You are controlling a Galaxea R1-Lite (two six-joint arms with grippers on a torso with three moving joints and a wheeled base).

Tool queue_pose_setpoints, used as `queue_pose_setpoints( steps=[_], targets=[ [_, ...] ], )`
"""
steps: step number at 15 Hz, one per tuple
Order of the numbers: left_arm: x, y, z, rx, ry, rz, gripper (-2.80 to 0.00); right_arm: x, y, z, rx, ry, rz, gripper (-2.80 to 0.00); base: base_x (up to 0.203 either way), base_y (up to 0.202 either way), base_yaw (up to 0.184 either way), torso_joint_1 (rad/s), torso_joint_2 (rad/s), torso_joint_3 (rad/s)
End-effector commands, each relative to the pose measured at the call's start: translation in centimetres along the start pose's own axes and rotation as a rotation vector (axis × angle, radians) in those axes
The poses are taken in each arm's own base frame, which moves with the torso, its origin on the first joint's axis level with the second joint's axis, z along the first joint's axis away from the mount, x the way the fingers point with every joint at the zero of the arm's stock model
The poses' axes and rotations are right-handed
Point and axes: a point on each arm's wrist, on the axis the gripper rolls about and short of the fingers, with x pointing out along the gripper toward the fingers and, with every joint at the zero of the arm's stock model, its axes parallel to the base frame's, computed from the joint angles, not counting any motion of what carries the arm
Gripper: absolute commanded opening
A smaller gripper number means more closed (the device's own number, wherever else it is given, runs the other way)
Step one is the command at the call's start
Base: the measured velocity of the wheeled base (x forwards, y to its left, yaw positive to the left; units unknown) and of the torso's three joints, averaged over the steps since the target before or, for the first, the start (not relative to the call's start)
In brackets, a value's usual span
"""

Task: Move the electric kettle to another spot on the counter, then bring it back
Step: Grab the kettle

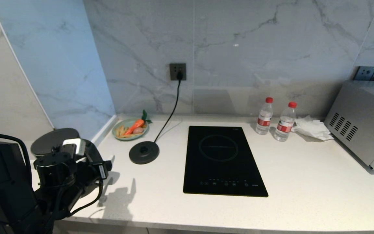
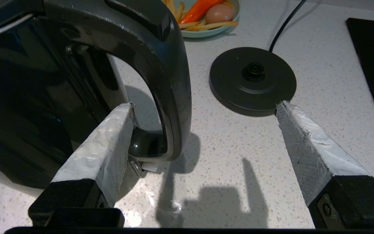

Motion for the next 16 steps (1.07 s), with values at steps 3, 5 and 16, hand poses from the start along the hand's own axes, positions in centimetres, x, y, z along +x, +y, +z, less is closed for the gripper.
queue_pose_setpoints(
  steps=[3,5,16],
  targets=[
    [0.5,1.0,0.1,0.003,-0.008,0.034,0.00,0.0,0.0,0.0,0.000,0.001,0.000,-2.80,0.000,0.000,0.000,0.000,0.00,0.000],
    [0.9,0.8,0.5,0.001,-0.030,0.028,0.00,0.0,0.0,0.0,0.000,0.002,0.000,-2.80,0.000,0.000,0.000,0.000,0.00,0.000],
    [5.4,-0.4,-0.3,-0.011,-0.073,0.062,0.00,0.0,0.0,0.0,0.000,0.001,0.000,-2.80,0.000,0.000,0.000,0.000,0.00,0.000]
  ],
)
